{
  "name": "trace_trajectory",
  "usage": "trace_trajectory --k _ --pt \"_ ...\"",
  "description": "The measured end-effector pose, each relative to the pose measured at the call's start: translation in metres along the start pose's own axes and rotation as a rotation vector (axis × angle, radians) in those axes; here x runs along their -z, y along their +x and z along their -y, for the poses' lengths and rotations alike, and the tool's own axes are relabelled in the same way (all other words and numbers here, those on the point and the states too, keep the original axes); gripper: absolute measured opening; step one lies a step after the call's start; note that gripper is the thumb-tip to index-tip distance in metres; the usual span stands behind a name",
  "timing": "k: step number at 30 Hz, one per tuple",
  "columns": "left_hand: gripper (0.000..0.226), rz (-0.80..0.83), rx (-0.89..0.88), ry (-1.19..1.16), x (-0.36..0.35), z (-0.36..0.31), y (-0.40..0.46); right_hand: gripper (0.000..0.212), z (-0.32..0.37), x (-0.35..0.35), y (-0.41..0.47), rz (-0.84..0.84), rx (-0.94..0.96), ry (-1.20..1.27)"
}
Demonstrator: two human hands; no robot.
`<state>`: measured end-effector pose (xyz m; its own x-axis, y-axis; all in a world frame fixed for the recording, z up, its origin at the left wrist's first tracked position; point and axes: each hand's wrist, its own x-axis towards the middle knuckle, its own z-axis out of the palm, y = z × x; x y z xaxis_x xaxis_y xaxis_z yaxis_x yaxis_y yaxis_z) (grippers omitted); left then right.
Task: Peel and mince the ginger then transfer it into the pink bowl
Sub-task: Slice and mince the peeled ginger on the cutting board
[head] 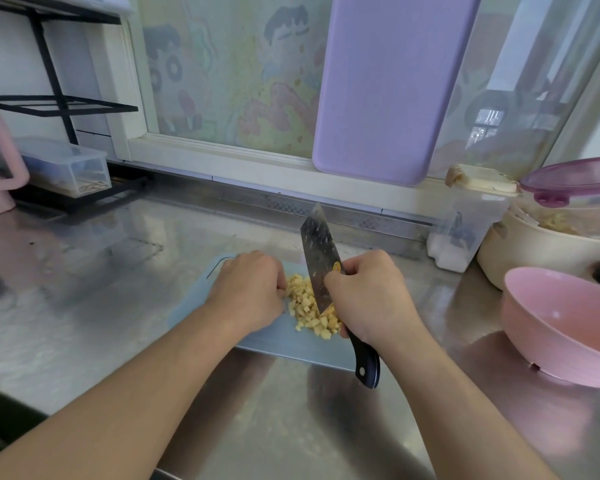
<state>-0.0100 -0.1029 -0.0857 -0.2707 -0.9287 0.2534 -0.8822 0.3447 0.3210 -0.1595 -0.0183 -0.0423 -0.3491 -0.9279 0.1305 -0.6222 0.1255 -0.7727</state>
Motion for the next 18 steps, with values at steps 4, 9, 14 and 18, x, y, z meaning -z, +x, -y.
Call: trace_trajectory --k 4,9,14,18 --pt "0.022 0.051 0.01 -0.117 0.001 0.006 -0.001 0.025 -0.002 -0.001 0.001 0.012 -0.007 0.027" --pt "0.026 0.021 0.018 -0.119 -0.001 0.011 -0.003 0.026 -0.004 -0.003 0.002 0.026 0.0 0.035" --pt "0.024 -0.202 0.086 -0.346 -0.002 0.029 -0.008 0.023 -0.002 -0.004 -0.001 0.106 -0.027 0.113" --pt "0.018 -0.277 0.126 -0.49 -0.002 0.044 -0.019 0.021 -0.001 -0.014 -0.005 0.181 -0.033 0.107"
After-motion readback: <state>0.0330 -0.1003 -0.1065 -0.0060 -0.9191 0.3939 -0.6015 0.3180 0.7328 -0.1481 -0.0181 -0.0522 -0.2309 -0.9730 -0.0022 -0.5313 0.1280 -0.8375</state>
